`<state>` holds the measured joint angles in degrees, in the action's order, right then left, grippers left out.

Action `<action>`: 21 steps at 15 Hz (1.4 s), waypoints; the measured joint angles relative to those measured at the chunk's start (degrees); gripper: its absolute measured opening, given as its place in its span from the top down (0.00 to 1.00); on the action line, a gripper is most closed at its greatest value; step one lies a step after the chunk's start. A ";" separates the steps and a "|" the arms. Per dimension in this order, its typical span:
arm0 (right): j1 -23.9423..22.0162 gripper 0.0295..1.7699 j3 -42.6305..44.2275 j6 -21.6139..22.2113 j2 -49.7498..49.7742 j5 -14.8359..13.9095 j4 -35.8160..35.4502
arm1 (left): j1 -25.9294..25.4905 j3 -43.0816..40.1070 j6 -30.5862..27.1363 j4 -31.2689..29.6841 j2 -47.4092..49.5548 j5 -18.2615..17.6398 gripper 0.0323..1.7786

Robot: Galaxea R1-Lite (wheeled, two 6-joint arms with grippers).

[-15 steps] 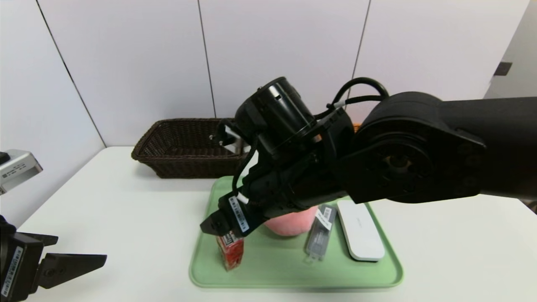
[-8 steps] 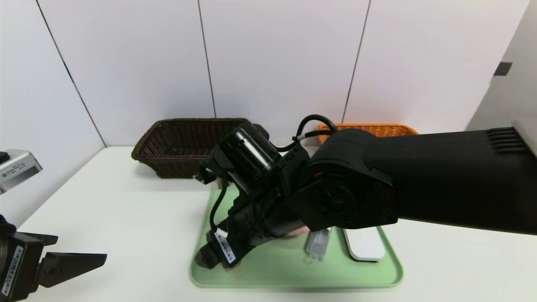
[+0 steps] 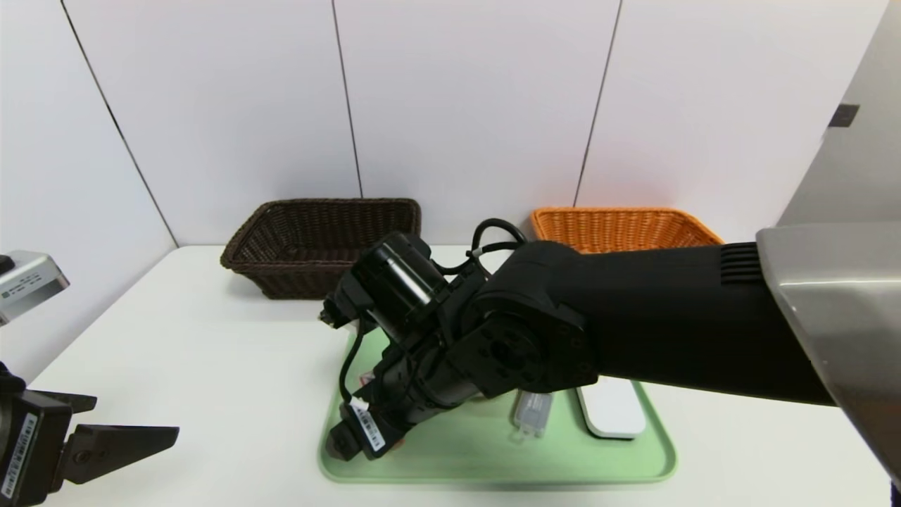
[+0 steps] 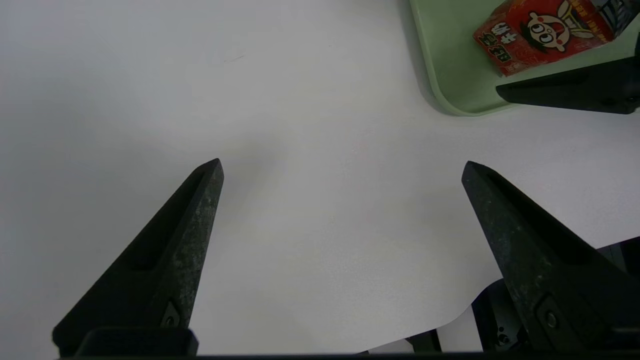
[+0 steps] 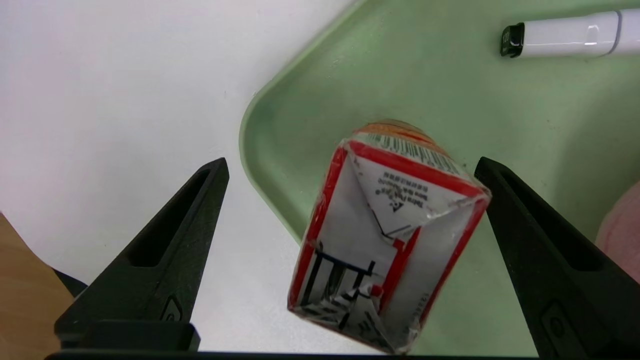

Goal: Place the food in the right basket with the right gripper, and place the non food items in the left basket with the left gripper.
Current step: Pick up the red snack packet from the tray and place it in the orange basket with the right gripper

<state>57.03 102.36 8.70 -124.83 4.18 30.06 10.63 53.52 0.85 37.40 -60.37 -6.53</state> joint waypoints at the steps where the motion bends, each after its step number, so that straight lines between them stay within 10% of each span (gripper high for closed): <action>1: 0.00 0.04 0.56 0.02 -0.37 -0.02 0.00 | 0.00 0.00 0.00 0.00 0.04 0.00 0.05; 10: 0.38 0.72 1.71 0.05 -1.40 -2.67 0.06 | 0.02 -0.10 0.09 0.02 0.21 -0.10 0.05; 21: -2.49 0.72 5.33 0.72 5.03 -3.85 0.20 | 0.00 -0.16 0.18 0.52 1.68 -0.02 0.05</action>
<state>54.54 107.69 9.42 -119.80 0.33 30.26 10.63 53.36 1.04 37.92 -58.69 -6.56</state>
